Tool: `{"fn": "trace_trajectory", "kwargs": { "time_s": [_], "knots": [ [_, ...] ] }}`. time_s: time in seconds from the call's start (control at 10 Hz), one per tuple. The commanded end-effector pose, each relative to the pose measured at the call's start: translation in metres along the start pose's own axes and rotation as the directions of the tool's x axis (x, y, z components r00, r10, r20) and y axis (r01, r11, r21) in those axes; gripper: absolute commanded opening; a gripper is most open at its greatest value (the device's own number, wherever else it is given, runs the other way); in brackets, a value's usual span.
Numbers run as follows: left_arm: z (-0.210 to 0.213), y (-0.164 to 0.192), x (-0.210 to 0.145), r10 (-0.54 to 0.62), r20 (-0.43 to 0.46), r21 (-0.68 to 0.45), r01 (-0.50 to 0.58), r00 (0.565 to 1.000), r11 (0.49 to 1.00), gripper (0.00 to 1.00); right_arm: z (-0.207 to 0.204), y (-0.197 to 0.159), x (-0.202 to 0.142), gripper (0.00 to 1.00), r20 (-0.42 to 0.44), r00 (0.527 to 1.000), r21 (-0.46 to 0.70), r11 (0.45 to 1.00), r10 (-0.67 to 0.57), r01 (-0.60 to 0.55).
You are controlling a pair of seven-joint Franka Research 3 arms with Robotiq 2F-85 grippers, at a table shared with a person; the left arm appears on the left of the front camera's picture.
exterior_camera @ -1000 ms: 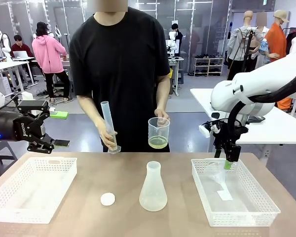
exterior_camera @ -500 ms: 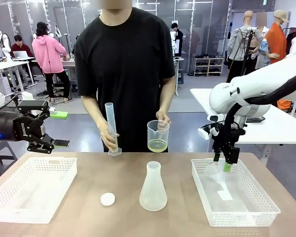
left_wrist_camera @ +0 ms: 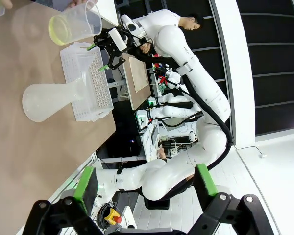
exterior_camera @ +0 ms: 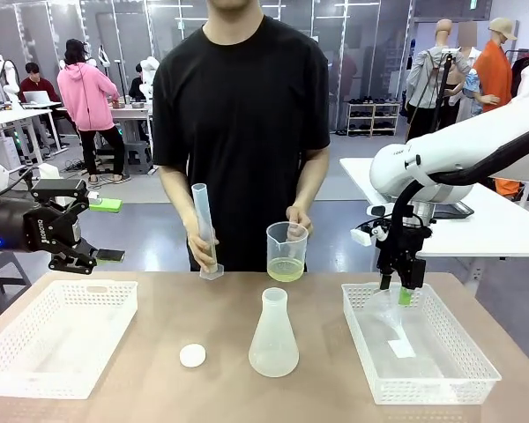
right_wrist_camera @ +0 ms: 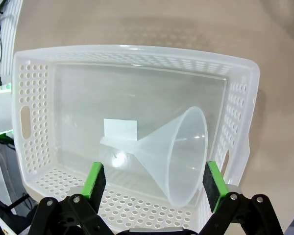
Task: Prepare the solutions needed for the experiment.
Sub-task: Pick up the Plastic Funnel and insert it into the Big flask.
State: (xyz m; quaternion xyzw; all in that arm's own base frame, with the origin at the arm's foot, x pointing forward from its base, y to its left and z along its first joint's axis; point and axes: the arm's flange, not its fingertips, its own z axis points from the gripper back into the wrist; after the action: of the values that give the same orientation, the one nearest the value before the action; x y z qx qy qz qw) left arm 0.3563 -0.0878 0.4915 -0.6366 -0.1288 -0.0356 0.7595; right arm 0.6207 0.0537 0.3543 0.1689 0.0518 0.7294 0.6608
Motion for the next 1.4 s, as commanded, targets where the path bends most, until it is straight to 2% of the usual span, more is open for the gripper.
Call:
{"fn": "trace_trajectory", "kwargs": {
  "time_s": [0.0,0.2,0.4,0.8,1.3],
  "knots": [
    [-0.0007,-0.0019,0.0008,-0.006,0.009,0.004,0.006,1.000,1.000,1.00,0.0029,-0.0134,0.0001,1.00,-0.031,0.999,0.048,0.998,0.028,-0.026],
    [-0.0007,-0.0019,0.0008,-0.006,0.009,0.004,0.006,1.000,1.000,1.00,0.0025,-0.0135,-0.0003,1.00,-0.037,0.999,0.055,0.998,0.023,-0.021],
    [-0.0007,-0.0019,0.0008,-0.006,0.009,0.004,0.006,1.000,1.000,1.00,0.0014,-0.0168,0.0006,0.90,-0.043,0.999,0.064,0.998,0.028,-0.025],
    [-0.0007,-0.0019,0.0008,-0.006,0.009,0.004,0.006,1.000,1.000,1.00,-0.0006,-0.0211,-0.0001,0.51,-0.042,0.999,0.093,0.996,-0.002,0.006],
    [-0.0007,-0.0019,0.0008,-0.006,0.009,0.004,0.006,1.000,1.000,1.00,0.0032,-0.0189,0.0001,0.00,-0.070,0.997,0.130,0.991,0.026,-0.017]
  ]
}}
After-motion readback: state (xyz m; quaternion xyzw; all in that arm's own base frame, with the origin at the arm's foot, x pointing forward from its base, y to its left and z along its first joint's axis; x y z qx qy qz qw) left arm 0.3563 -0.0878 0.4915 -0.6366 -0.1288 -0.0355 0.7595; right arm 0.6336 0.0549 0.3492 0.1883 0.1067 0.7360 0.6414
